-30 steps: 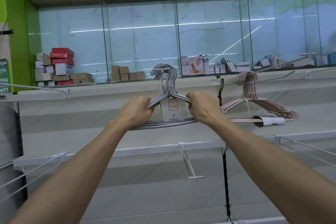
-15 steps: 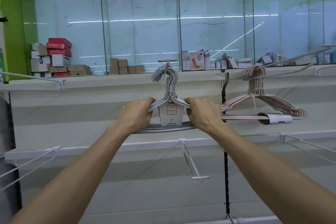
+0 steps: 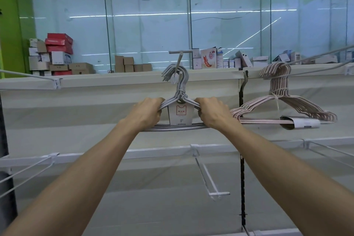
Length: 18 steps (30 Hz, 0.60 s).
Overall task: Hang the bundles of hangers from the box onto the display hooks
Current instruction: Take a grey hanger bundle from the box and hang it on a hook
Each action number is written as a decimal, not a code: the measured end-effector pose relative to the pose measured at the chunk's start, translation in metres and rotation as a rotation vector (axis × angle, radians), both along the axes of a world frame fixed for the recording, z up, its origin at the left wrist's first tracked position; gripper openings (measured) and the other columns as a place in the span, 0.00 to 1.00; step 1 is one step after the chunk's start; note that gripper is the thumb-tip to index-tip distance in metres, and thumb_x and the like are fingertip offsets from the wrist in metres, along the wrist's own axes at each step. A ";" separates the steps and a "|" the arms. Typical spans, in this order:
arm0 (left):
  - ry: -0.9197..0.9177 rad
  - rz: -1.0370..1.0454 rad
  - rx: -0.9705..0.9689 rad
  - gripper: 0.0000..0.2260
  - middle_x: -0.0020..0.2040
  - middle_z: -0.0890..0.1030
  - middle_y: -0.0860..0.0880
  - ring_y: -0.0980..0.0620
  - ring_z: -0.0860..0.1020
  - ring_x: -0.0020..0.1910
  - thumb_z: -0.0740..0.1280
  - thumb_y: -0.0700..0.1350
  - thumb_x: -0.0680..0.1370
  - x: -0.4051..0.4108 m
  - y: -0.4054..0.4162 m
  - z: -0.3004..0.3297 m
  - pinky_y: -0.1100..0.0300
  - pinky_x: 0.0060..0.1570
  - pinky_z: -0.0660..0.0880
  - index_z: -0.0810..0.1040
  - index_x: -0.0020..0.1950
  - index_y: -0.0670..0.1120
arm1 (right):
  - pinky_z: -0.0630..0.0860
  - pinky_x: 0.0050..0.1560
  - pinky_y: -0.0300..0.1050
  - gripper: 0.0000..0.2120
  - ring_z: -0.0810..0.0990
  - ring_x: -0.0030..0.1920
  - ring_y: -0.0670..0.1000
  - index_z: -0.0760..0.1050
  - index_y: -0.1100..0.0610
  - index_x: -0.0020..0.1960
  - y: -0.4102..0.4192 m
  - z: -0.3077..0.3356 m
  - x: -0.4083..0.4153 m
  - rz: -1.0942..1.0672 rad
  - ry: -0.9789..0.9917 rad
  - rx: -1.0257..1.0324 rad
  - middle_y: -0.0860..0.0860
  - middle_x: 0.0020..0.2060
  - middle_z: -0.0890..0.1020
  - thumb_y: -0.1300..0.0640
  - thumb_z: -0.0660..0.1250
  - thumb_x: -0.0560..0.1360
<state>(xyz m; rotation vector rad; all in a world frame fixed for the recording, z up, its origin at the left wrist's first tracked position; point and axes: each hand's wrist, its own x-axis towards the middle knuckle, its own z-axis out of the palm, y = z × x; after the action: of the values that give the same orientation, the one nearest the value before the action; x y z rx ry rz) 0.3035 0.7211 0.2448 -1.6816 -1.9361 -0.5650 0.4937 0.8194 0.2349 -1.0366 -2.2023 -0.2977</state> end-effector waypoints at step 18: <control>-0.096 -0.027 0.021 0.23 0.61 0.79 0.46 0.42 0.78 0.55 0.66 0.46 0.76 0.003 0.000 -0.005 0.47 0.52 0.77 0.68 0.71 0.51 | 0.77 0.51 0.56 0.20 0.78 0.52 0.61 0.69 0.50 0.68 0.006 0.000 -0.003 0.029 0.024 -0.111 0.56 0.54 0.80 0.56 0.65 0.77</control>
<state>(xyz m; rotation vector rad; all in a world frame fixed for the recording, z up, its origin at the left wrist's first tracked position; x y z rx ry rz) 0.3060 0.7209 0.2402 -1.6983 -1.9693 -0.6860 0.4909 0.8252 0.2345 -1.0610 -2.2315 -0.1509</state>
